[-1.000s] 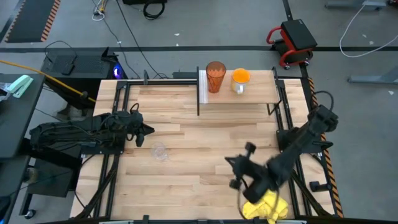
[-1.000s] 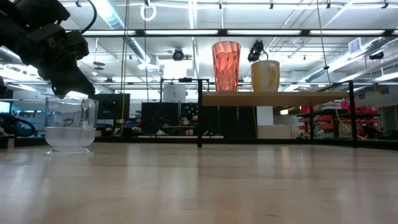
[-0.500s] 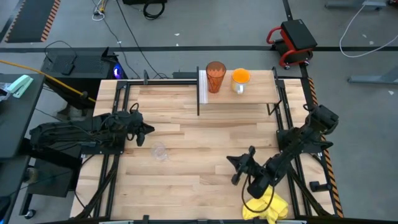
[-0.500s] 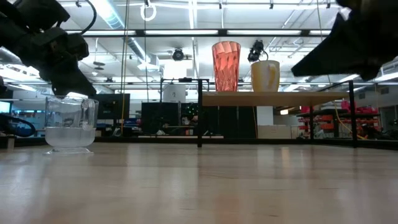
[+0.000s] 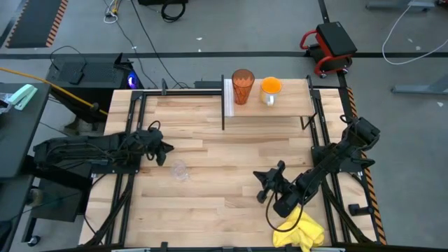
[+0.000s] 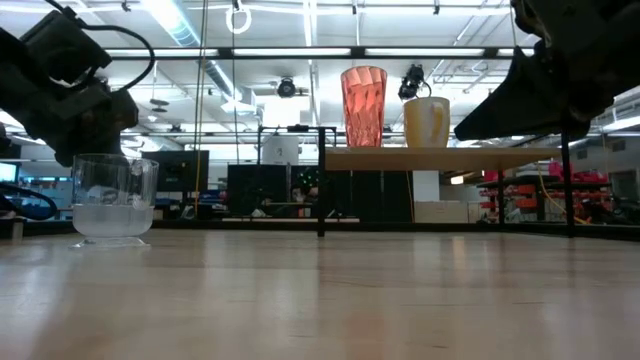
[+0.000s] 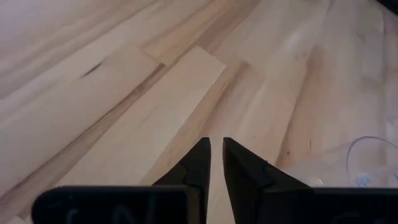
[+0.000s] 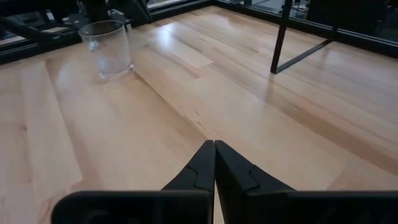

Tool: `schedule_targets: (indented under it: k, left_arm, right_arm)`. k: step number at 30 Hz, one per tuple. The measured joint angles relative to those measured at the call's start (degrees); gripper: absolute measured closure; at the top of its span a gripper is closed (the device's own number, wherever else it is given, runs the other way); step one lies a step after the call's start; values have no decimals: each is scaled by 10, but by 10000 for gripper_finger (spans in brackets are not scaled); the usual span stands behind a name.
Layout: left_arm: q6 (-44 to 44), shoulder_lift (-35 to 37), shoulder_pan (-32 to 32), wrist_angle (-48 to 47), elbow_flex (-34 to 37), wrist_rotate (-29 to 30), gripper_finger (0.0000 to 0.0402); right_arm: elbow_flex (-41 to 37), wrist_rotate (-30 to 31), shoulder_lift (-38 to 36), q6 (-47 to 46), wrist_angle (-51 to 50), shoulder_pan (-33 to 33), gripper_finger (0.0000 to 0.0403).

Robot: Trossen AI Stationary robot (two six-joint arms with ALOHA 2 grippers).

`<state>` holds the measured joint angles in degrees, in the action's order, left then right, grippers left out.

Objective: Stack small to large cups/mugs on shelf
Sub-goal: Put the transparent mug on the shelf

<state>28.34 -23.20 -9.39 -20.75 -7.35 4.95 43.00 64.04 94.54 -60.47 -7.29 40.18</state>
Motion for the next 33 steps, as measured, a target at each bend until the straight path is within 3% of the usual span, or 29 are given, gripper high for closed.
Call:
schedule_targets:
  k: [10,24,33]
  left_arm:
    - [41,0,11,-36,0,-3,351]
    - [145,0,173,-44,0,-19,359]
    - [155,0,211,-43,0,-3,372]
  right_arm:
    - [0,-26,0,0,2,0,391]
    - [0,-30,0,0,5,0,390]
    - [0,-30,0,0,8,0,390]
